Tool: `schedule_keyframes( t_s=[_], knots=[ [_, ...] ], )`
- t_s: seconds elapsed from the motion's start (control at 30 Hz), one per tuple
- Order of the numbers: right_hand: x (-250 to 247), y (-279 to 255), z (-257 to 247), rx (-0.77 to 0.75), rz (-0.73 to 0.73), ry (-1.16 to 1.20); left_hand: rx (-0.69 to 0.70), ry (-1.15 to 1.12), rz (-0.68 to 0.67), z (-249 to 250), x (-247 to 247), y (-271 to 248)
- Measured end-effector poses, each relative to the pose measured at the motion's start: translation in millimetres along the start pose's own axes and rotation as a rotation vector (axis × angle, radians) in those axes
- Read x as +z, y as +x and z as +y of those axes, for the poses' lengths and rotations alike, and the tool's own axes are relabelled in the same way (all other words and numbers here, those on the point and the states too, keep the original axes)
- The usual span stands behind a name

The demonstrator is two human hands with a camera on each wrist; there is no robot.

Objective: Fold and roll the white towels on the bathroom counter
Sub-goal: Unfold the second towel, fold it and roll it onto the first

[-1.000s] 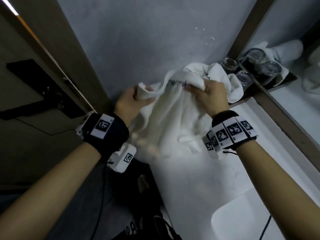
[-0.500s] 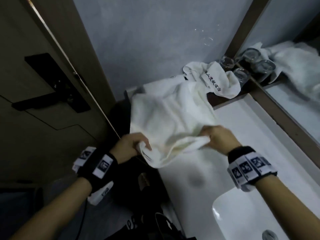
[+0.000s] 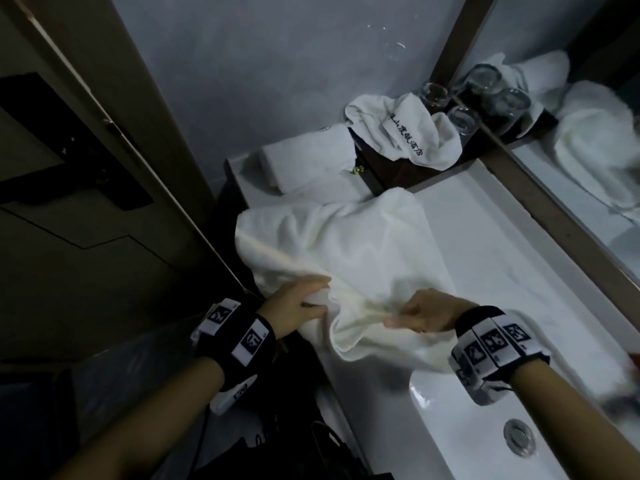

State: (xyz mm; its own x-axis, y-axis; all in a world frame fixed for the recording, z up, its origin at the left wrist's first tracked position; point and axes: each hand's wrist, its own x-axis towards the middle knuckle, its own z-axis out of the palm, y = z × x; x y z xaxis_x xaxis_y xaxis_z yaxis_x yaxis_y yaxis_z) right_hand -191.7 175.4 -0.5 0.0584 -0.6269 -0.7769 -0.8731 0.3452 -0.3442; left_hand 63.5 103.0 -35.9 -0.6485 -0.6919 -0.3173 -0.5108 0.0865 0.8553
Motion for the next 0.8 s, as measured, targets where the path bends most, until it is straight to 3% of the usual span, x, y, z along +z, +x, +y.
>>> schedule_keyframes(
  t_s=[0.1, 0.2, 0.3, 0.4, 0.5, 0.6, 0.73, 0.8],
  knots=[
    [-22.0, 8.0, 1.4, -0.068, 0.305, 0.318, -0.045, 0.246, -0.208, 3.6, -3.7, 8.2],
    [-44.1, 30.1, 3.1, -0.011, 0.615, 0.385, -0.022, 0.267, -0.243, 4.5, -5.9, 14.6],
    [-65.2, 58.0, -1.8, 0.060, 0.655, 0.378, -0.070, 0.193, -0.176, 10.9, -4.9, 21.2],
    [-82.8, 85.3, -7.7, 0.097, 0.671, 0.506, -0.034, 0.116, 0.058, 22.3, -9.2, 33.4],
    [-90.5, 103.8, -8.9, 0.202, 0.685, 0.780, 0.087, 0.275, 0.187, 27.6, -15.5, 50.7],
    [-91.8, 113.0, -8.5, 0.159, 0.642, 0.931, 0.159, 0.404, 0.180, 29.0, -13.5, 64.8],
    [-100.5, 108.2, -4.1, -0.002, 0.664, 1.080, 0.013, 0.365, 0.248, 29.7, -11.1, 80.0],
    [-111.9, 101.3, 4.5, -0.009, 0.756, 0.953, -0.079, 0.362, 0.260, 25.8, -16.5, 87.7]
  ],
)
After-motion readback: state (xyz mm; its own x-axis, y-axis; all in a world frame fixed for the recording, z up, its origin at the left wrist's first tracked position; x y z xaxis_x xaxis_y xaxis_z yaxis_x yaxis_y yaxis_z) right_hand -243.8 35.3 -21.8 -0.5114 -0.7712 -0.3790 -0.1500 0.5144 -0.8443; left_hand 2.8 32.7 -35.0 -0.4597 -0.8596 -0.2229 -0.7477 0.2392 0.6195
